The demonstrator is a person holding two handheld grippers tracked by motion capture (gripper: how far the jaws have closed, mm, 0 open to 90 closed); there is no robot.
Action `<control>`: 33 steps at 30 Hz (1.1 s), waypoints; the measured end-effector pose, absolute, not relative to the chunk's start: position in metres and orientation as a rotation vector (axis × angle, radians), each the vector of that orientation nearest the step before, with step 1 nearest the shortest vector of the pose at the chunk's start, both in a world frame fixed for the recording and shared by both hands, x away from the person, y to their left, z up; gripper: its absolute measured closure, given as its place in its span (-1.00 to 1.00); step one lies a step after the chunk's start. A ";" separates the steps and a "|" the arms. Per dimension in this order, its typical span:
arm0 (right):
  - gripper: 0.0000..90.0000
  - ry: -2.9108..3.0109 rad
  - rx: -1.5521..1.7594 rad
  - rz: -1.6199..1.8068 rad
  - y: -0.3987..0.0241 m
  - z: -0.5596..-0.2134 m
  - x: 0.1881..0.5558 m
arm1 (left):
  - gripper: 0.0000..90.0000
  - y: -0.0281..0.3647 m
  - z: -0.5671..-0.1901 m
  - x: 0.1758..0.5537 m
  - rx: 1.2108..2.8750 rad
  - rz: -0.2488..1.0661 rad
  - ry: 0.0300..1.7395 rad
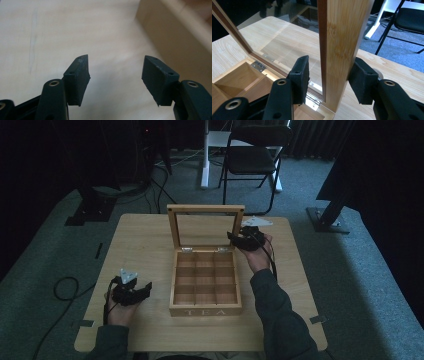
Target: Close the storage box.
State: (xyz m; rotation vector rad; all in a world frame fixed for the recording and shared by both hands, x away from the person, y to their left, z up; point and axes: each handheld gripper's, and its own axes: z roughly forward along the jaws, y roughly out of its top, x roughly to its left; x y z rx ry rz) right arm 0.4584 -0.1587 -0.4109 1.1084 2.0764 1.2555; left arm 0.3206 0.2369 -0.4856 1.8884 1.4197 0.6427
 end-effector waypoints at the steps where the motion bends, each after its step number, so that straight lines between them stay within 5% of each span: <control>1: 0.15 2.074 1.108 1.254 -0.159 -0.410 0.457 | -0.11 0.234 -0.478 0.325 1.883 0.651 1.399; 18: 0.12 2.058 1.094 1.266 -0.159 -0.409 0.443 | 0.25 0.196 -0.398 0.370 1.811 0.685 1.264; 33: 0.09 2.081 1.067 1.267 -0.161 -0.410 0.437 | 0.48 0.175 -0.375 0.382 1.785 0.696 1.194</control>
